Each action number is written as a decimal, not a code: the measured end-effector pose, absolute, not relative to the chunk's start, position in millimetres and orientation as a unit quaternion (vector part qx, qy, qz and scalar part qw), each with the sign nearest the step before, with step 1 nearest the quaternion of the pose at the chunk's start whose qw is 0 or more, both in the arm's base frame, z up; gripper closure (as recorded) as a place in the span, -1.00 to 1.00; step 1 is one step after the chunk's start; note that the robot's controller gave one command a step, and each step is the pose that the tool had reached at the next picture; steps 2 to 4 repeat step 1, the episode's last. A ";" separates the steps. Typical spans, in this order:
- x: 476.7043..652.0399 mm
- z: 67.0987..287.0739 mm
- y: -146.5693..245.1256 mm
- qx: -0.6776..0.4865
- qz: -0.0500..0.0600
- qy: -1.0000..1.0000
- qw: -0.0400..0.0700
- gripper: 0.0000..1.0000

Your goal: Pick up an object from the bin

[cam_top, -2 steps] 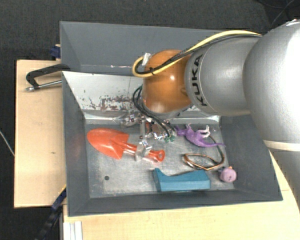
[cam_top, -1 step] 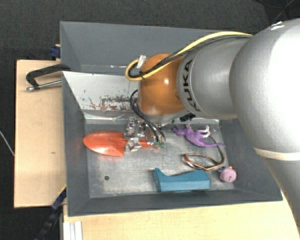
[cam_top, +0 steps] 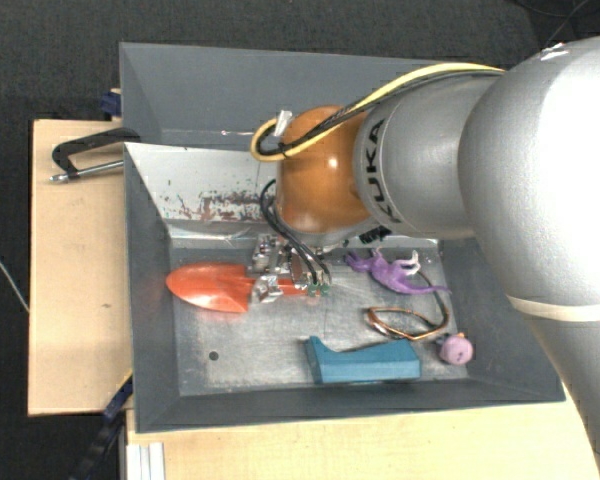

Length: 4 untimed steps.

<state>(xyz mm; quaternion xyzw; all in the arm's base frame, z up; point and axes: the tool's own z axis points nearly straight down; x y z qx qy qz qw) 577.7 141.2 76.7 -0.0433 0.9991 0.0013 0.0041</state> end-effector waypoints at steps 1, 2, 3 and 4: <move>586.4 205.0 141.7 0.011 0.001 1.000 0.003 1.00; 586.4 205.0 141.7 0.011 0.001 1.000 0.003 1.00; 586.4 205.0 141.7 0.011 0.001 1.000 0.003 1.00; 586.4 205.0 141.7 0.011 0.001 1.000 0.003 1.00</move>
Offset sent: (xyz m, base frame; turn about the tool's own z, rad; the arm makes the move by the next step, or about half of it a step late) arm 0.0000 0.0000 0.0000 0.0000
